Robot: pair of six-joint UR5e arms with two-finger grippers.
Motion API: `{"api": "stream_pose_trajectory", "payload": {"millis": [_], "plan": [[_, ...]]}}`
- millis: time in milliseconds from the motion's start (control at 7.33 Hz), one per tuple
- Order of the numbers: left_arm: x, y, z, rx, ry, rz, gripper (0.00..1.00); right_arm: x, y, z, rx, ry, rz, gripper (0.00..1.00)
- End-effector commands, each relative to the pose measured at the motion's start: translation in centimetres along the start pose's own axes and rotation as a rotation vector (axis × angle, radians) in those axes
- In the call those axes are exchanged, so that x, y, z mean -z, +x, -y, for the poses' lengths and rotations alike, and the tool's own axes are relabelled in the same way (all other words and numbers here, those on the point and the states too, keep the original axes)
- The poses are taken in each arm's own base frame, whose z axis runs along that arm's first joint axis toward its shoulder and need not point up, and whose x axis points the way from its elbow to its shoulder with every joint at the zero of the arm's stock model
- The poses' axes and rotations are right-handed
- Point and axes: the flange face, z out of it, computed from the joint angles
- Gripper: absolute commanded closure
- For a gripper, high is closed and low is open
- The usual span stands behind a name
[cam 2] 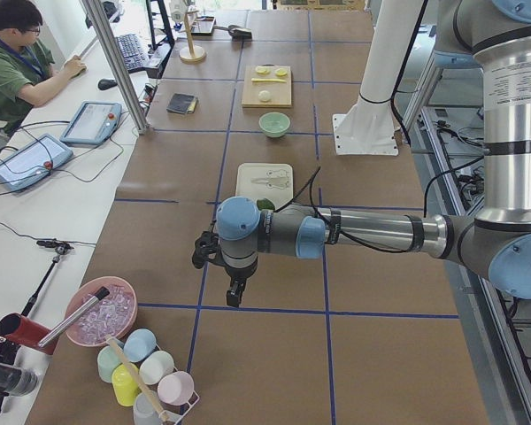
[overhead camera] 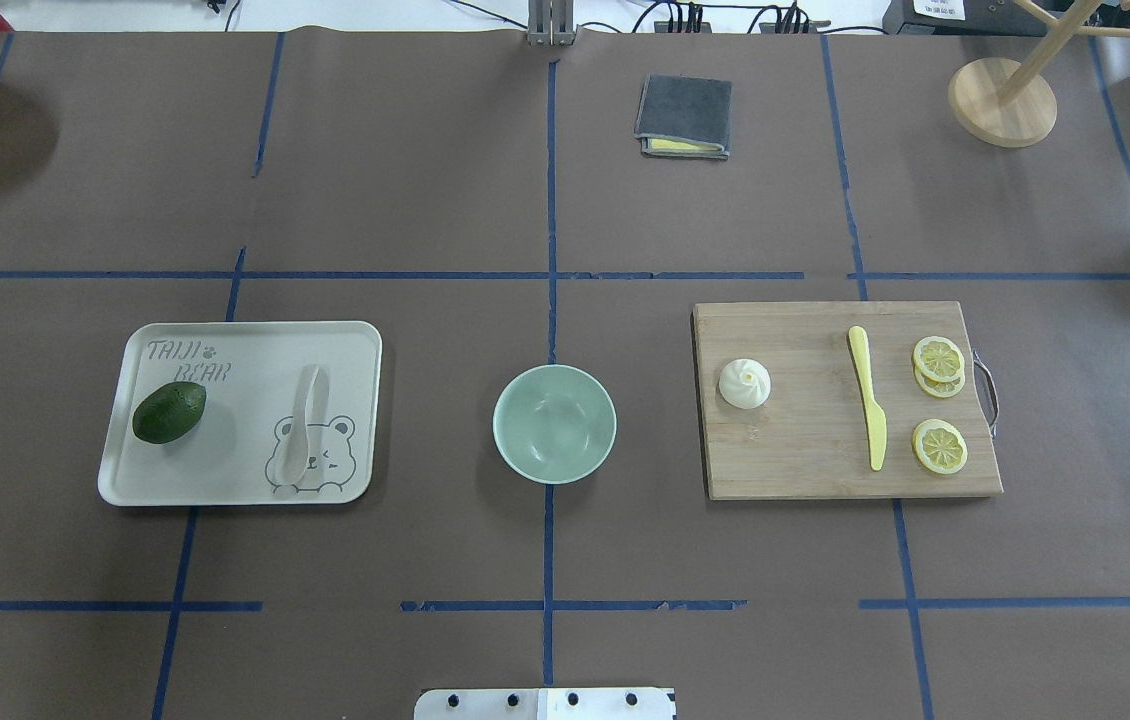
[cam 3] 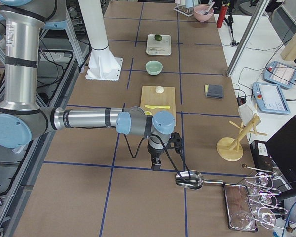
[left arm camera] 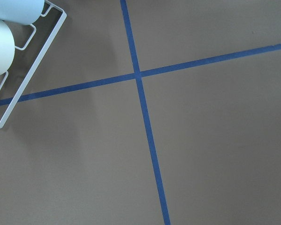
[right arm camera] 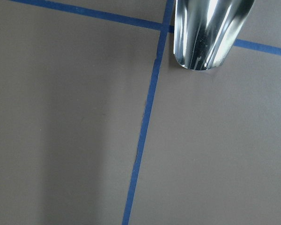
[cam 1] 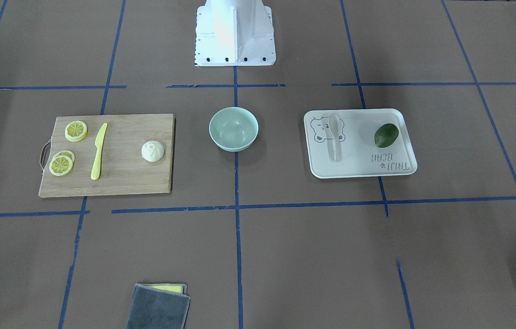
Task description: Put spoon and bun in bowl
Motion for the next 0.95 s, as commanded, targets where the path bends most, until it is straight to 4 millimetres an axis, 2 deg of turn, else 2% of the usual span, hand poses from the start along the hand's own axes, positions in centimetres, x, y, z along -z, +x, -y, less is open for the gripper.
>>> {"api": "stream_pose_trajectory", "payload": {"millis": [0, 273, 409, 545, 818], "plan": [[0.2, 0.2, 0.2, -0.005, 0.006, -0.002, 0.0, 0.1, -0.1, 0.1, 0.002, 0.002, -0.001, 0.0], [0.8, 0.7, 0.7, -0.057, 0.056, 0.011, 0.0, 0.4, -0.3, 0.3, 0.007, 0.008, -0.002, 0.0], [1.4, 1.3, 1.3, -0.113, 0.112, 0.016, 0.0, 1.6, -1.3, 0.8, 0.03, 0.032, -0.007, 0.0], [2.4, 2.4, 2.2, -0.183, 0.181, 0.019, 0.0, 2.4, -1.9, 1.4, 0.078, 0.088, -0.018, 0.0], [4.0, 5.2, 5.4, -0.311, 0.28, 0.026, 0.0, 3.2, -2.9, 2.1, 0.066, 0.148, 0.014, 0.0]]}}
